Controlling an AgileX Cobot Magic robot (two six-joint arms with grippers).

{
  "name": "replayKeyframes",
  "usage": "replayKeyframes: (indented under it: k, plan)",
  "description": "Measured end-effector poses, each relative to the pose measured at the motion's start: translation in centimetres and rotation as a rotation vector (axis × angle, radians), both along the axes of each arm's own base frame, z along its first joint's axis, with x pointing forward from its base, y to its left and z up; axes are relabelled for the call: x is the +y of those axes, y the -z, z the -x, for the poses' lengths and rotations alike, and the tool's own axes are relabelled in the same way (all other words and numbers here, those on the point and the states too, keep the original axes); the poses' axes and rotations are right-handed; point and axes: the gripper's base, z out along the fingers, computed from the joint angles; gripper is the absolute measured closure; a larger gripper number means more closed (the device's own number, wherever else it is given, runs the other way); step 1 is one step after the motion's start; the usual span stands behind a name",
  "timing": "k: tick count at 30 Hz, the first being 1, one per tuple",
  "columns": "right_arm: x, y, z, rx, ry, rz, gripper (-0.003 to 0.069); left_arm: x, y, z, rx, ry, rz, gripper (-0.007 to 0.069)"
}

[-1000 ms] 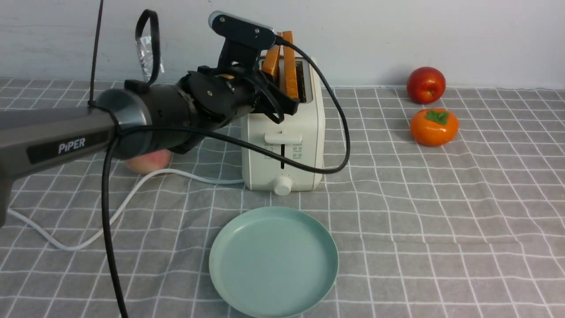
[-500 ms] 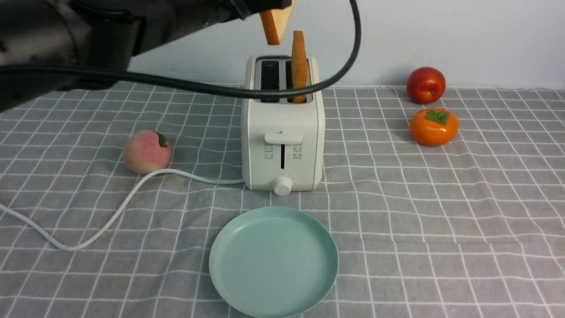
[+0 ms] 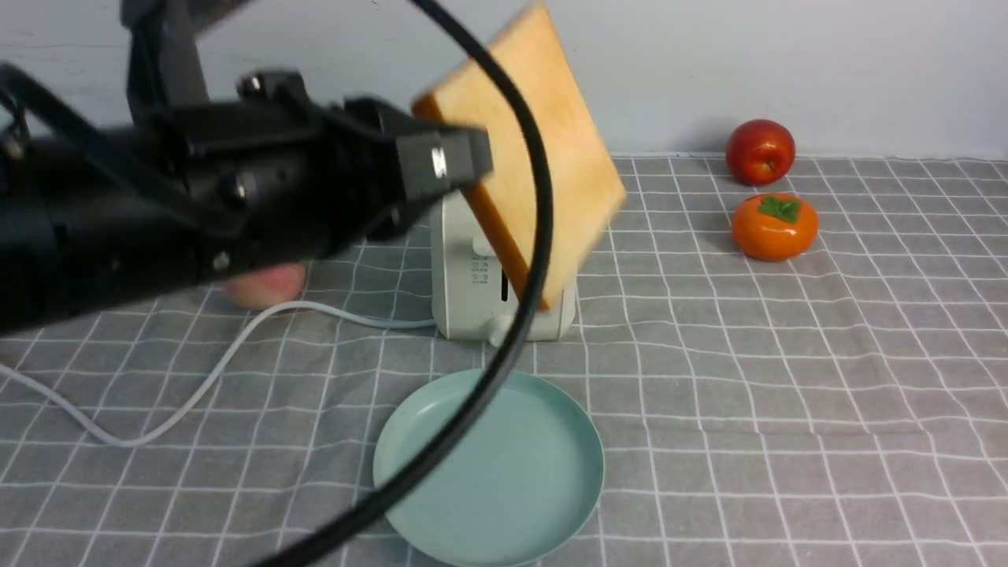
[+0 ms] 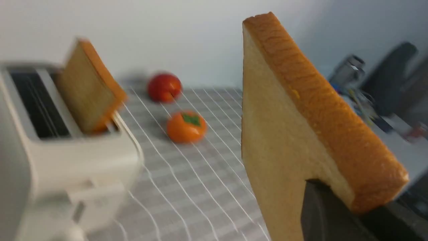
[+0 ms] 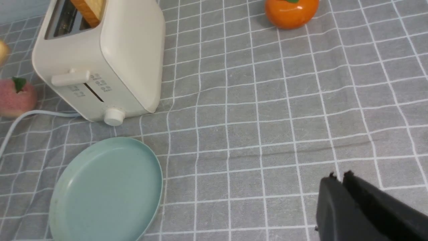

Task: Take toasted bread from bread machine on grey coffee table place on plate.
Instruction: 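Place the slice of bread on the plate with the left gripper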

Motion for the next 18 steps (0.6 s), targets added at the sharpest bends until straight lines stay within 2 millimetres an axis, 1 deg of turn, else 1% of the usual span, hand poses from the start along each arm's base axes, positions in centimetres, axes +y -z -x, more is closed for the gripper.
replayKeyframes:
  k: [2,4,9,13,14,15,18]
  plan:
    - [0.1,0.0,0.0,0.001,-0.005,-0.023,0.0622,-0.6,1.7,1.1,0.163,0.111,-0.004,0.0586]
    - [0.2,0.0,0.0,0.002,-0.007,-0.032,0.0620,-0.7,2.6,1.8,0.248,0.167,-0.056,0.0586]
    - [0.3,0.1,0.1,0.018,-0.012,-0.034,0.0618,-0.1,4.1,2.0,0.330,0.146,-0.212,0.0586]
    - [0.3,0.1,0.1,0.025,-0.014,-0.033,0.0617,0.0,5.3,1.3,0.382,0.121,-0.274,0.0586]
    - [0.3,0.1,0.1,0.025,-0.014,-0.033,0.0615,-0.2,6.0,0.9,0.412,0.119,-0.285,0.0586]
    - [0.3,0.1,0.1,0.025,-0.014,-0.033,0.0615,-0.2,6.1,0.8,0.417,0.118,-0.286,0.0586]
    - [0.3,0.2,0.2,0.032,-0.016,-0.032,0.0613,-1.0,8.9,-1.1,0.494,0.108,-0.326,0.0586]
